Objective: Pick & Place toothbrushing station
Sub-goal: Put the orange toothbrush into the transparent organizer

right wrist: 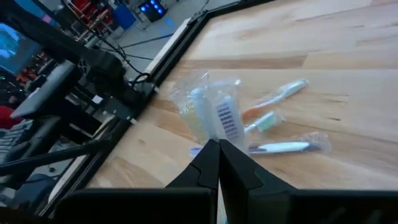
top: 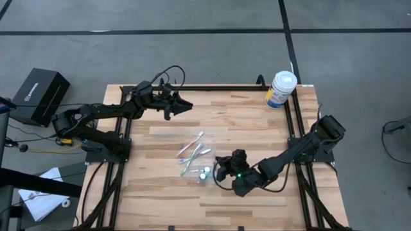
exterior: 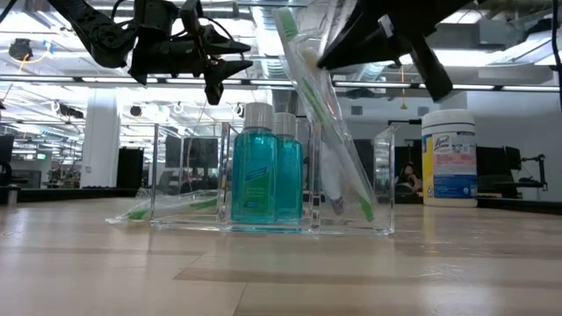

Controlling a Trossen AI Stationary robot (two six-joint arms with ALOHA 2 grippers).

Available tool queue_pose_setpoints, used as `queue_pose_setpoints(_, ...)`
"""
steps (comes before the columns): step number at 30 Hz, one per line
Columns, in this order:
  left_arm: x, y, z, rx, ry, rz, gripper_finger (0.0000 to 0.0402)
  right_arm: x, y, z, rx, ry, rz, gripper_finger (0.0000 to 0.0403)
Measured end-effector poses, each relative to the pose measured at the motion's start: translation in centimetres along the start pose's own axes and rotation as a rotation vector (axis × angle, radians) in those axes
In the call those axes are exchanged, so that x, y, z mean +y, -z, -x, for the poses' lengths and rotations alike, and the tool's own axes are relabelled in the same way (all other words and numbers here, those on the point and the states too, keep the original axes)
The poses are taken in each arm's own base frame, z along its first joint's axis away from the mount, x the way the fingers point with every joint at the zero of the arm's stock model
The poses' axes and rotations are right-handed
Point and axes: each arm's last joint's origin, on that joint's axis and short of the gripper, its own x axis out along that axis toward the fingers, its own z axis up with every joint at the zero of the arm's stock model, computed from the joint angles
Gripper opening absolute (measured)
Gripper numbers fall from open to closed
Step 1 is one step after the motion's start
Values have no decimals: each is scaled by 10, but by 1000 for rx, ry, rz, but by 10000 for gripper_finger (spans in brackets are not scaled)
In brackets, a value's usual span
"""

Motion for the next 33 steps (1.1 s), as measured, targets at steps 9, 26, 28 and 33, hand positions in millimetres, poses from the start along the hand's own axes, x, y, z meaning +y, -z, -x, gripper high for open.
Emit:
queue_pose_setpoints(9, -1, 0, 0, 15, 24, -5, 122, 6, 20, -1, 42, -16, -1, 0)
queue_pose_setpoints(26, -1, 1, 0, 24, 29, -23, 122, 20, 27, -1, 52, -36, -67, 29)
queue_pose_setpoints(28, -1, 1, 0, 24, 29, -23, 122, 21, 28, 0, 61, -38, -93, 53)
queue_pose_setpoints(33, -1, 1, 0, 24, 28, -22, 122, 21, 28, 0, 74, -42, -101, 119)
